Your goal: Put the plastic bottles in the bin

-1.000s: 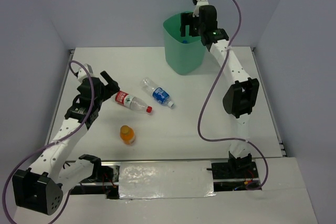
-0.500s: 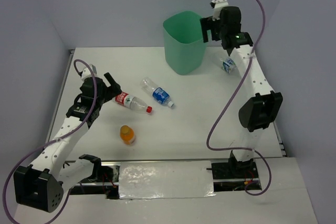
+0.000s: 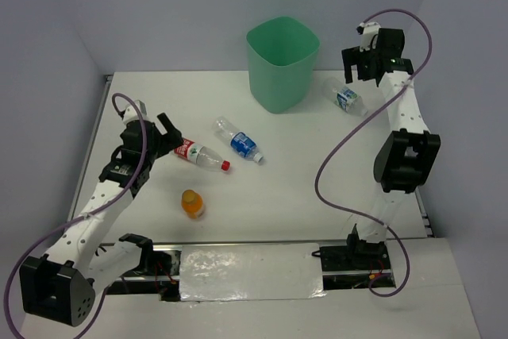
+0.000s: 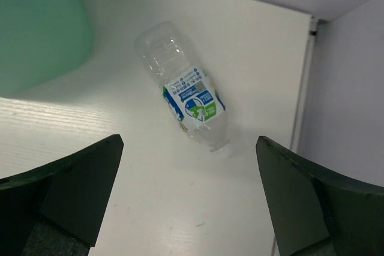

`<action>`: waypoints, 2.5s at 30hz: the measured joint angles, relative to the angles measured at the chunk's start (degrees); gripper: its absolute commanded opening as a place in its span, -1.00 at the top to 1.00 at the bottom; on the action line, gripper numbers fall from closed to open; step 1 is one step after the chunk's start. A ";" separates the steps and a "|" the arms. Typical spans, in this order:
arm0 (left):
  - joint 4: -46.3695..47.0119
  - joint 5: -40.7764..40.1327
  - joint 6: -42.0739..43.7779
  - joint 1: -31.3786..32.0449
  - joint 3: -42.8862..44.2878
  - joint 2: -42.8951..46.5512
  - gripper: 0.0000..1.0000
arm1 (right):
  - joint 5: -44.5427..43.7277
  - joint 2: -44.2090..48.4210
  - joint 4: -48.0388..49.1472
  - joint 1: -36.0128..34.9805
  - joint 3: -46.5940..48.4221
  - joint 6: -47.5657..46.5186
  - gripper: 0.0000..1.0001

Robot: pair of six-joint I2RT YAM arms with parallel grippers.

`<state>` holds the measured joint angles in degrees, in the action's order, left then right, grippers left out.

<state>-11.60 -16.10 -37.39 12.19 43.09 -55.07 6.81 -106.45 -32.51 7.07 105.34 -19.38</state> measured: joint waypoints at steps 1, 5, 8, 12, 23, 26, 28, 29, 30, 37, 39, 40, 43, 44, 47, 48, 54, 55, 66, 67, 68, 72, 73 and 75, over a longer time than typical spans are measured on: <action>-0.02 0.00 0.04 0.00 -0.35 -0.20 -0.99 | 0.61 -2.12 -0.35 0.28 1.14 0.00 -1.00; -0.37 -0.15 0.22 0.00 -0.94 -1.51 -0.99 | 3.21 -10.51 -0.98 1.07 3.52 0.33 -1.00; -0.39 -0.33 0.94 0.00 -0.94 -2.75 -0.99 | 4.46 -14.73 -1.68 1.95 3.52 0.46 -1.00; -0.37 -0.26 1.22 0.00 -0.98 -3.91 -0.99 | 4.55 -18.67 -1.62 2.51 4.02 0.48 -1.00; -0.20 -0.20 1.46 0.00 -0.98 -6.29 -0.99 | 2.64 -25.92 0.15 3.10 6.47 2.54 -1.00; 0.07 -0.09 1.49 -0.02 -0.98 -7.15 -0.99 | 3.30 -25.94 -0.48 3.10 7.26 2.73 -1.00; 0.07 -0.04 1.49 -0.02 -0.98 -7.85 -0.99 | 3.80 -26.12 -0.83 3.10 8.39 3.02 -1.00; 0.07 -0.04 1.51 -0.02 -0.98 -8.17 -0.99 | 4.24 -26.12 -0.98 3.10 8.94 3.06 -1.00; 0.07 -0.04 1.57 -0.02 -0.98 -8.44 -0.99 | 4.74 -26.12 -1.31 3.10 9.49 3.06 -1.00; 0.15 0.09 2.14 -0.02 -0.98 -9.01 -0.99 | 5.84 -28.68 -4.28 3.06 14.58 3.28 -1.00; 0.17 0.17 2.64 -0.02 -0.98 -9.01 -0.99 | 5.88 -30.18 -5.31 2.86 16.11 3.32 -1.00; 0.22 0.17 2.71 -0.02 -0.98 -9.01 -0.99 | 5.88 -30.84 -5.92 2.80 16.44 3.30 -1.00; 0.24 0.22 2.78 -0.02 -0.98 -9.01 -0.99 | 5.86 -32.26 -7.54 2.62 16.61 3.26 -0.90; 0.26 0.22 2.80 -0.02 -0.98 -9.01 -0.99 | 5.86 -32.59 -7.89 2.54 16.61 3.26 -0.80; 0.26 0.22 2.89 -0.02 -0.98 -9.01 -0.99 | 5.79 -33.20 -8.66 2.16 16.61 3.13 -0.19; 0.26 0.22 2.91 -0.02 -0.98 -9.01 -0.99 | 5.92 -33.20 -8.68 2.08 16.61 3.28 -0.11; 0.15 0.20 2.91 -0.02 -0.98 -8.85 -0.99 | 7.04 -32.81 -8.48 1.81 16.46 4.22 0.19; 0.07 0.20 2.91 -0.02 -0.96 -8.72 -0.99 | 7.23 -32.30 -8.41 1.79 16.20 4.94 0.20; 0.11 0.52 2.89 -0.02 -2.01 -1.16 -0.99 | 10.25 -3.15 -1.81 0.63 5.40 15.34 0.13; 0.09 0.55 2.89 -0.02 -2.36 -0.63 -0.99 | 10.27 -0.33 -1.11 0.02 6.16 15.85 0.11; 0.11 0.57 2.89 -0.02 -2.69 -0.28 -0.99 | 10.21 1.42 -1.09 -0.85 7.43 16.11 0.10; 0.07 0.74 2.86 -0.02 -3.41 0.15 -0.99 | 7.78 3.45 -0.44 -7.78 16.92 16.28 -0.06; 0.07 0.70 2.82 -0.02 -3.52 0.15 -0.99 | 6.49 3.10 -0.35 -9.99 18.64 16.11 -0.15; 0.09 0.28 2.69 -0.02 -3.91 0.17 -0.99 | 4.09 1.51 -0.57 -14.14 21.99 15.82 -0.22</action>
<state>-11.51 -15.81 -34.70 12.16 39.18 -54.89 10.90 -104.95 -33.08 -7.07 127.33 -3.55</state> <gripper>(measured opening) 0.993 0.763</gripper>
